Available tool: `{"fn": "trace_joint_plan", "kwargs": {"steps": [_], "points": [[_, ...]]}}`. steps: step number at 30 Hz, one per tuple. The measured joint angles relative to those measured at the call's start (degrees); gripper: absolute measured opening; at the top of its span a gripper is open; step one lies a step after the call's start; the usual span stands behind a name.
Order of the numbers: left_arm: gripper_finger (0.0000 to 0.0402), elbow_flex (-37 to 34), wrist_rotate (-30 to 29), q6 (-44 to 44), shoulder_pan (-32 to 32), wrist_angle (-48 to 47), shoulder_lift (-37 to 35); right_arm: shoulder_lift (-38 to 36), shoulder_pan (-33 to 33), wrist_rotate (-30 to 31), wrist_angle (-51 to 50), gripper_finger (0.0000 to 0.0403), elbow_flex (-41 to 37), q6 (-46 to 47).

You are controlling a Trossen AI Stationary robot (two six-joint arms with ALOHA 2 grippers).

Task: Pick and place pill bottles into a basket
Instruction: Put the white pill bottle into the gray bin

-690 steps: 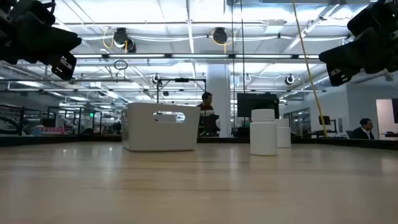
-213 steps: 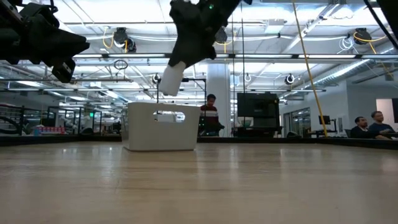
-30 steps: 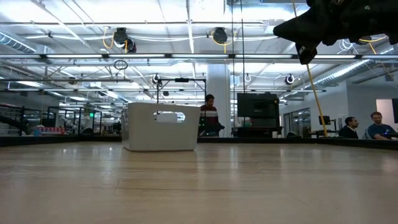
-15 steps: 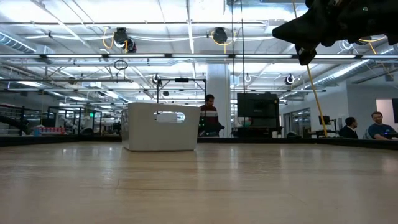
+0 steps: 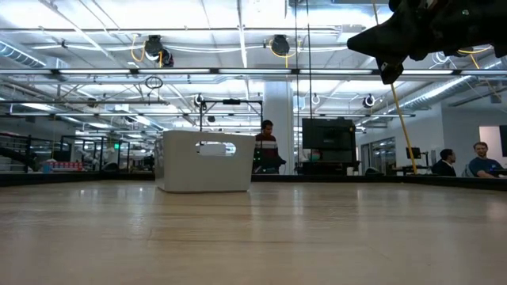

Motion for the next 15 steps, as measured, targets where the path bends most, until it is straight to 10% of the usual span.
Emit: {"fn": "trace_joint_plan", "kwargs": {"steps": [15], "points": [[0.0342,0.0,1.3,2.2,0.7,0.8,1.1,0.0,0.0,0.0,0.0,0.0000,0.0,0.0]]}}
